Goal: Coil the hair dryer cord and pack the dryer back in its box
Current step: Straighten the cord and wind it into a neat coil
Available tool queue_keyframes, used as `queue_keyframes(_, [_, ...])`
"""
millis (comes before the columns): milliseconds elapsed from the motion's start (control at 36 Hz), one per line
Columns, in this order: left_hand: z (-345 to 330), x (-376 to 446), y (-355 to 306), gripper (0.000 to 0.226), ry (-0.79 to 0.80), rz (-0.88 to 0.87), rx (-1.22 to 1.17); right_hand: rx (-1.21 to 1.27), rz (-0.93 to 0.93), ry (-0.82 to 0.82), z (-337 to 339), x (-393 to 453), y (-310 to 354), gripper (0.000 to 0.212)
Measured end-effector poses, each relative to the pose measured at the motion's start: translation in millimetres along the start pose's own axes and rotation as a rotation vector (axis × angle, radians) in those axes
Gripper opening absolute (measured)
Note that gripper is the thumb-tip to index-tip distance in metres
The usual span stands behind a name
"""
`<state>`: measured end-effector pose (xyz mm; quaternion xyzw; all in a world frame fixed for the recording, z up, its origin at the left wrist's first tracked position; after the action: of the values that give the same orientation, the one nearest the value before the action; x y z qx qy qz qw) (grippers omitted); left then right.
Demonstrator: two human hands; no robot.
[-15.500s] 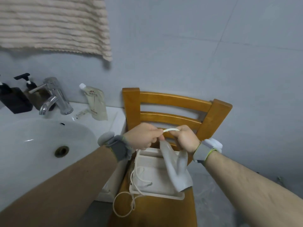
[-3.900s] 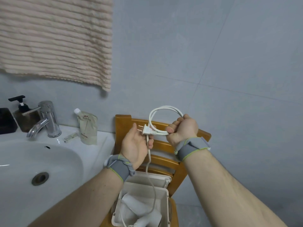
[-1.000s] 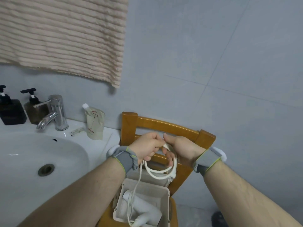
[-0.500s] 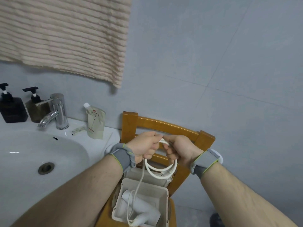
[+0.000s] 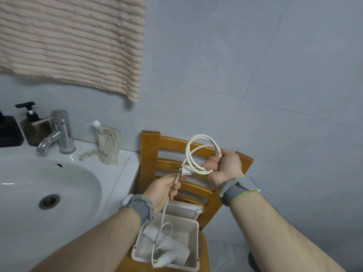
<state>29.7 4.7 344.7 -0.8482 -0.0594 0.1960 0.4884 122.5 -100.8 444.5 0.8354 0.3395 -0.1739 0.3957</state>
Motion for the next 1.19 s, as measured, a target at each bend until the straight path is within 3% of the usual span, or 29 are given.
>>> queue_keyframes(111, [-12,-2,-4,0.027,0.029,-0.024,-0.074,0.114,0.06,-0.068,2,3,-5,0.039])
queue_keyframes(194, [-29,-8,-11,0.034,0.093,-0.071,-0.176,0.153,0.102,-0.106,1,2,-17,0.038])
queue_keyframes(278, [-40,-7,-17,0.014,0.074,-0.127,-0.234,0.139,0.096,-0.144,2,-1,-35,0.034])
queue_keyframes(361, [-33,-1,-17,0.043,-0.074,-0.129,-0.31,0.02,0.08,-0.238,7,-2,-53,0.031])
queue_keyframes(444, [-26,6,-17,0.053,-0.167,-0.139,-0.313,-0.065,0.135,-0.291,11,-2,-59,0.031])
queue_keyframes(639, [-28,6,-19,0.061,-0.093,-0.122,-0.24,-0.186,0.069,-0.118,25,12,-61,0.048])
queue_keyframes(694, [-25,6,-18,0.075,-0.091,-0.099,-0.186,-0.228,0.035,-0.082,29,15,-57,0.047])
queue_keyframes(778, [-19,7,-18,0.073,-0.121,-0.112,-0.057,-0.396,0.044,-0.061,31,16,-42,0.054])
queue_keyframes(833, [-19,6,-17,0.068,-0.103,-0.113,-0.046,-0.595,0.095,-0.018,24,14,-31,0.06])
queue_keyframes(944, [-24,8,-17,0.055,-0.029,-0.064,-0.22,-0.87,0.296,-0.002,11,10,-14,0.051])
queue_keyframes(1083, [-31,3,-24,0.061,0.001,0.011,-0.469,-0.677,0.193,0.044,16,14,-25,0.051])
queue_keyframes(1194, [-30,-1,-24,0.063,-0.021,0.113,-0.523,-0.494,0.103,0.012,27,17,-33,0.055])
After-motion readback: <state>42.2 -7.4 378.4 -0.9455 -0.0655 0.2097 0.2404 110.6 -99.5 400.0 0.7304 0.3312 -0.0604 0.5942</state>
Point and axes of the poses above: each hand's wrist, its own x-axis towards the middle knuckle, its own z-axis out of the back of the hand, y = z × x, the point moved 6 cm from there along x, towards the middle knuckle, and after that the axes turned 1 degree about -x, right-handed, at the moved point
